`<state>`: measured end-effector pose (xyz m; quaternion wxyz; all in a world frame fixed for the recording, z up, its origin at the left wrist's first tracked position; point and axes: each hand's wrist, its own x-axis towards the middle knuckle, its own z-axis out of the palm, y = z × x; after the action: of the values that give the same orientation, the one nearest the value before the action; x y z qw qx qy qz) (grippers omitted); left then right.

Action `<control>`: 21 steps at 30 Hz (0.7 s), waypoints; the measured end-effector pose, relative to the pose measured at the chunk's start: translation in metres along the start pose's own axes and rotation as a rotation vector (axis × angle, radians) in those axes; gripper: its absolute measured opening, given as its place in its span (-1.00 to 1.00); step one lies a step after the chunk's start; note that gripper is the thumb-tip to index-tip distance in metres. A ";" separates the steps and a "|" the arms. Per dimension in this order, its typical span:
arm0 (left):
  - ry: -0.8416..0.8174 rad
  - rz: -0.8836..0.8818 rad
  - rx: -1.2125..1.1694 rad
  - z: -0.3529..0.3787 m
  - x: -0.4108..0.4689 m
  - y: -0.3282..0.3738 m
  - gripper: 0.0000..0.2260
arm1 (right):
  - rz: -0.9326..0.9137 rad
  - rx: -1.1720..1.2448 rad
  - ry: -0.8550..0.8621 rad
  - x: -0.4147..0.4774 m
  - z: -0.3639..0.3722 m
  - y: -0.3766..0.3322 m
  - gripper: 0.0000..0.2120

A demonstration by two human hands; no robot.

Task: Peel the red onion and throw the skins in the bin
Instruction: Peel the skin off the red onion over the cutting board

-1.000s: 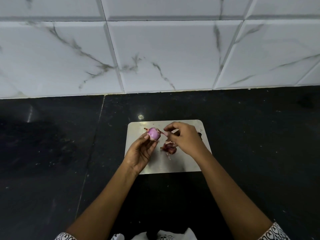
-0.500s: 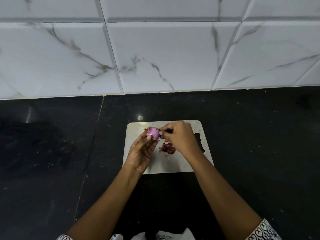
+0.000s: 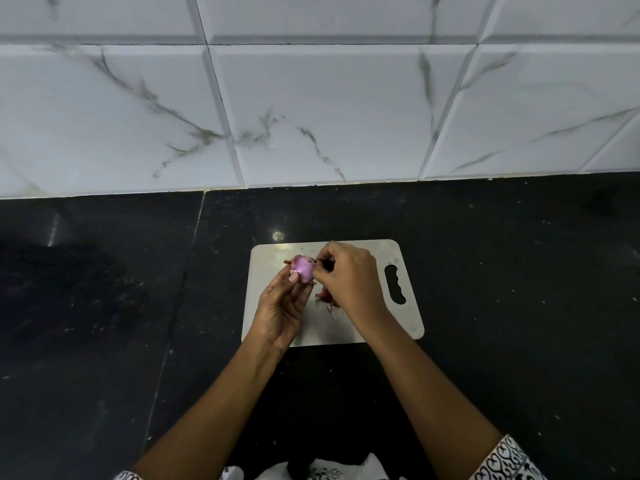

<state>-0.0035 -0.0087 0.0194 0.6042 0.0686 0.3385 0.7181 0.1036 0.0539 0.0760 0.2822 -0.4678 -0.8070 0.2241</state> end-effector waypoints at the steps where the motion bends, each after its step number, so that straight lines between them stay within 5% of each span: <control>1: 0.005 -0.016 0.000 0.002 -0.001 0.001 -0.70 | 0.043 0.088 -0.007 0.001 -0.002 0.002 -0.92; 6: -0.022 -0.051 -0.024 0.009 0.000 0.005 -0.42 | 0.305 0.513 -0.067 0.002 -0.011 0.007 -0.92; 9: 0.003 -0.046 -0.041 0.010 0.001 0.006 -0.72 | 0.286 0.568 -0.106 0.000 -0.016 0.008 -0.93; 14: 0.007 -0.020 0.015 0.009 0.001 0.006 -0.81 | 0.129 0.348 -0.111 -0.003 -0.018 0.005 -0.85; 21: 0.002 0.066 0.087 0.008 0.004 0.001 -0.36 | 0.072 0.156 -0.042 -0.002 -0.016 0.000 -0.88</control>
<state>-0.0014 -0.0022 0.0253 0.5764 0.1052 0.3676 0.7222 0.1154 0.0542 0.0875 0.2928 -0.4682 -0.7756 0.3059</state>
